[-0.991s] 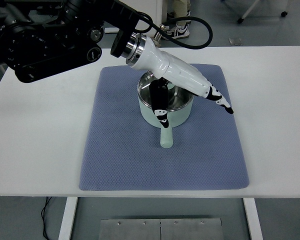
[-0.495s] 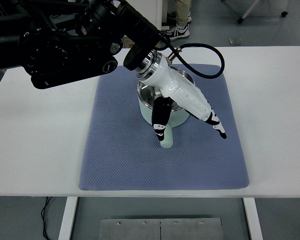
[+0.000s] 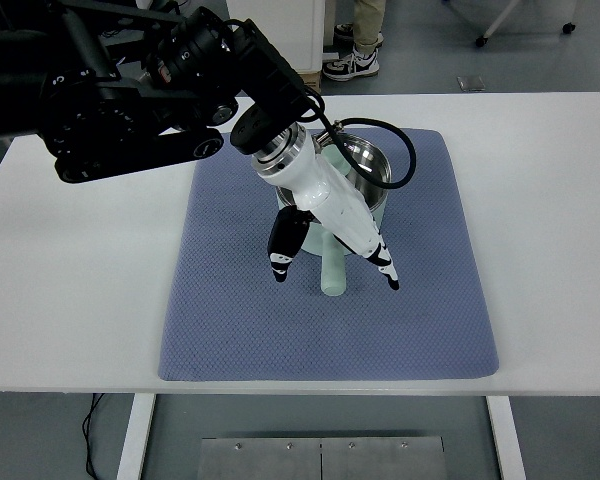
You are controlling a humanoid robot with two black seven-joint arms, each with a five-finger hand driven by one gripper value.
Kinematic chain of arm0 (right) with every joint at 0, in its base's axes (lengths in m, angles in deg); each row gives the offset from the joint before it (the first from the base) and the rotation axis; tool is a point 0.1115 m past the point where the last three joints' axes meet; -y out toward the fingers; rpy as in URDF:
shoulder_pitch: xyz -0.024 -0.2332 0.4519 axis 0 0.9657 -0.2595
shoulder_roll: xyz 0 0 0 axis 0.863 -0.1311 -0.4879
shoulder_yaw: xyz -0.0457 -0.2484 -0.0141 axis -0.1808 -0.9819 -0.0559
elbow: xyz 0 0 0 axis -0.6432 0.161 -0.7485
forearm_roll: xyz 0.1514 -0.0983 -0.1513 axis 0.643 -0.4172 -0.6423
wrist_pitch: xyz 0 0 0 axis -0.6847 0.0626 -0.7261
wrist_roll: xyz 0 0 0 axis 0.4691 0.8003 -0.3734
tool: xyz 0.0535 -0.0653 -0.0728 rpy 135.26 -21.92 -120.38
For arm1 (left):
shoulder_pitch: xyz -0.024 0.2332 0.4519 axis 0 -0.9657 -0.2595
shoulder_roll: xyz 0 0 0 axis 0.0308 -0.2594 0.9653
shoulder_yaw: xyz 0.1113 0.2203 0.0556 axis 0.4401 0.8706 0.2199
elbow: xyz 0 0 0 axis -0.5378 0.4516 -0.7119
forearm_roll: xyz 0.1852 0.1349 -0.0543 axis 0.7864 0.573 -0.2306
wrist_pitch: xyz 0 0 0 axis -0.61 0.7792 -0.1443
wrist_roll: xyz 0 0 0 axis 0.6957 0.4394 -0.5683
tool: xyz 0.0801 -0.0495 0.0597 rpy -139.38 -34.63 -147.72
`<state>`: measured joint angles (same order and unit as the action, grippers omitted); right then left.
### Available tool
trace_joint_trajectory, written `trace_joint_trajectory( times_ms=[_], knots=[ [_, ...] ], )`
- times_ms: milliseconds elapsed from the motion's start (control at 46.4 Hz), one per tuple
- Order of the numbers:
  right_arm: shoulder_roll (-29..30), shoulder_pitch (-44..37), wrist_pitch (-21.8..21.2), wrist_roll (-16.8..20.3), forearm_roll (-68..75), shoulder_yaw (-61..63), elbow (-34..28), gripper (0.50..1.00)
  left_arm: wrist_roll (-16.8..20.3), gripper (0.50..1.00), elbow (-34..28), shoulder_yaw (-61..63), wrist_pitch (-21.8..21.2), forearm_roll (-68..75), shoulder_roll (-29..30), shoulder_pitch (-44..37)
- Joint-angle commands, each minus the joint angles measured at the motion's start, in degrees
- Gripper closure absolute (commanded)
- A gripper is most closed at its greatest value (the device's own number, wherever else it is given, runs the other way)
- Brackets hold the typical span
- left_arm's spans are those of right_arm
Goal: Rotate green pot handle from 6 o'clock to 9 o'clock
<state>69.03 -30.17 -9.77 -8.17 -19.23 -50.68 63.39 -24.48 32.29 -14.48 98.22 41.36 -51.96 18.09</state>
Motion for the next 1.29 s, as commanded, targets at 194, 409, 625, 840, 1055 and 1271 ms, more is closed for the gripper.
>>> trace_joint_trajectory(
  times_ms=[194,409,625,840,1055,1271],
  knots=[
    [0.00,0.00,-0.01,-0.01,0.00,0.02,0.00,0.500,0.00,0.500,-0.01,2.60,-0.01,1.17,-0.76,0.64],
    [0.00,0.00,-0.01,0.08,0.00,0.02,0.00,0.500,0.00,0.500,-0.01,3.39,-0.01,1.26,-2.34,0.73],
    [0.00,0.00,-0.01,-0.01,0.00,-0.07,0.00,0.500,0.00,0.500,-0.27,3.48,-0.01,1.26,-4.27,0.64],
    [0.00,0.00,-0.01,-0.01,0.00,0.02,0.00,0.500,0.00,0.500,-0.53,5.06,-0.09,1.35,-5.33,0.64],
    [0.00,0.00,-0.01,-0.01,0.00,-0.06,0.00,0.500,0.00,0.500,-0.62,5.59,-0.09,1.61,-6.82,0.90],
    [0.00,0.00,-0.01,0.08,0.00,0.02,0.00,0.500,0.00,0.500,-0.71,7.34,-0.09,1.61,-7.61,0.90]
  ],
)
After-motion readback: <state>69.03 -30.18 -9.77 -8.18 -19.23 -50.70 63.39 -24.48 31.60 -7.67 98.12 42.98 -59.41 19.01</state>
